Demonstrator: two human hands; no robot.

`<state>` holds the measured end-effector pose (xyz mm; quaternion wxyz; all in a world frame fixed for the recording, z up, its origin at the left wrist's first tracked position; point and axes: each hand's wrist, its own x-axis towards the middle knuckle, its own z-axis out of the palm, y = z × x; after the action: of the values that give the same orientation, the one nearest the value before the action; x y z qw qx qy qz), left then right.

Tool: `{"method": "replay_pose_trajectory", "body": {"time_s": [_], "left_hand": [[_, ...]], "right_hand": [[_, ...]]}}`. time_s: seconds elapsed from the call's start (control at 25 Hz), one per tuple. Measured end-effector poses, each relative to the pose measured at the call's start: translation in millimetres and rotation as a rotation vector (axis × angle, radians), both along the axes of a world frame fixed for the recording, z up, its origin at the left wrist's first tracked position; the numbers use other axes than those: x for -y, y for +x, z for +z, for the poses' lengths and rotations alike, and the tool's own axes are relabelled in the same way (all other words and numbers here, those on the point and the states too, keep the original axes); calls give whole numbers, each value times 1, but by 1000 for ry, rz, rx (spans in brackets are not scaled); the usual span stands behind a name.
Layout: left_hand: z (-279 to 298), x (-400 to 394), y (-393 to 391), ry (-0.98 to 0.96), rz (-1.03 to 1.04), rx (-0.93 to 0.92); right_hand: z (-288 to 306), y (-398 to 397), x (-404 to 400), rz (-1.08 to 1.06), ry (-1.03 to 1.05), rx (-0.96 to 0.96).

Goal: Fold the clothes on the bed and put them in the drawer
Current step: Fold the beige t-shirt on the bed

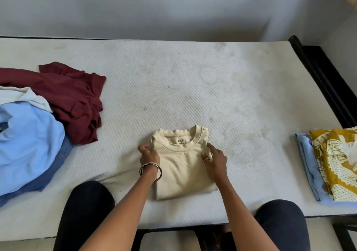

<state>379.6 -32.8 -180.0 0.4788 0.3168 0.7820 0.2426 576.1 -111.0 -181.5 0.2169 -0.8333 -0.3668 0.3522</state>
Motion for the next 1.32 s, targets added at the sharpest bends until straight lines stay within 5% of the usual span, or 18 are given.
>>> {"method": "replay_pose_trajectory", "body": {"time_s": [0.12,0.28,0.44,0.76,1.04,1.32], "left_hand": [[3,-10,5,-17,-88,-48],[2,-21,1,-63,-109,-44],[1,1,-3,-223,-171,-36],[26,34,6,9,-136,472],[53,14,149,106,-471,704],[75,-35,375,149,-467,829]], "right_hand": [[1,-1,-20,13,9,-13],[4,-4,-28,-236,-102,-111],[5,-7,-21,-128,-260,-164],[21,21,28,-75,42,-602],[86,155,51,-174,257,-521],[135,362,-2,-234,303,-30]]}}
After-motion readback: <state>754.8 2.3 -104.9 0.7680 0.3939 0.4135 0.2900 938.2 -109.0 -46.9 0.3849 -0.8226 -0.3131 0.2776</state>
